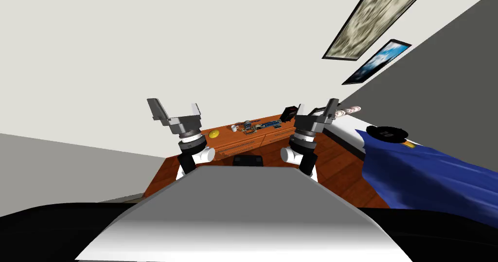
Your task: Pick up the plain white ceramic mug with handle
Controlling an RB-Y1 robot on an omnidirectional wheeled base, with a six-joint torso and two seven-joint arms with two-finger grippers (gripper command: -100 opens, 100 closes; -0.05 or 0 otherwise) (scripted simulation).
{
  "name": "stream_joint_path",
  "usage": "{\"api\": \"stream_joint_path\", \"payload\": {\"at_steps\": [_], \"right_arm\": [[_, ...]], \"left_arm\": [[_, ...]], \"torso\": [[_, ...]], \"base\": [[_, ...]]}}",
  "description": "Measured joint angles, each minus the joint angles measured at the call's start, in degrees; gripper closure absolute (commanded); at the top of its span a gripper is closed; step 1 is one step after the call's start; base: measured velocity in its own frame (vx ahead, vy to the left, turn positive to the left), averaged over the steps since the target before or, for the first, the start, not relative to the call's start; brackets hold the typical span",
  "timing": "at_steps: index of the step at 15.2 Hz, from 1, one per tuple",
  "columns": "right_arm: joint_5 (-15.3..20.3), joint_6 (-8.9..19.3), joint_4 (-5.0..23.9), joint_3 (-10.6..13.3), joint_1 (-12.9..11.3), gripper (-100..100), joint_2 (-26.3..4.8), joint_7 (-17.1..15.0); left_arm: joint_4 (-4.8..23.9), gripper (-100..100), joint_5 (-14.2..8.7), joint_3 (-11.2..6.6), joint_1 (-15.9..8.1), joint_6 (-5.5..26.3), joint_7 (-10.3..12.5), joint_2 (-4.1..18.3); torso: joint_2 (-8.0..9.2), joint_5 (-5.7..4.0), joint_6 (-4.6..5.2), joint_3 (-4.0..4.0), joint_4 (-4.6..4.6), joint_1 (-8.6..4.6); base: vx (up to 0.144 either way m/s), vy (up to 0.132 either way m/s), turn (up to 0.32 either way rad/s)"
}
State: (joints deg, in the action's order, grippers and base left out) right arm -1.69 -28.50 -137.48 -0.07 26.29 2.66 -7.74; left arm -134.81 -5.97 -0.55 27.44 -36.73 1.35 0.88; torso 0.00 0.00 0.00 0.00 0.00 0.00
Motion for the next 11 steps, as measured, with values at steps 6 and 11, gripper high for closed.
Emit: {"api": "stream_joint_path", "payload": {"at_steps": [6,11], "right_arm": [[0.00,0.00,0.00,0.01,-0.01,0,0.00,0.00],[0.00,0.00,0.00,0.00,-0.01,0,0.00,0.00]], "left_arm": [[2.97,-100,-0.69,-1.91,-1.32,4.24,4.26,5.47],[7.52,-100,-1.58,-4.62,-3.33,9.29,9.58,9.00]], "torso": [[0.24,-0.01,0.02,0.13,0.05,-0.05],[0.23,0.00,0.03,0.13,0.05,-0.02]], "base": [[-0.050,-0.013,-0.145],[-0.056,-0.011,-0.186]]}}
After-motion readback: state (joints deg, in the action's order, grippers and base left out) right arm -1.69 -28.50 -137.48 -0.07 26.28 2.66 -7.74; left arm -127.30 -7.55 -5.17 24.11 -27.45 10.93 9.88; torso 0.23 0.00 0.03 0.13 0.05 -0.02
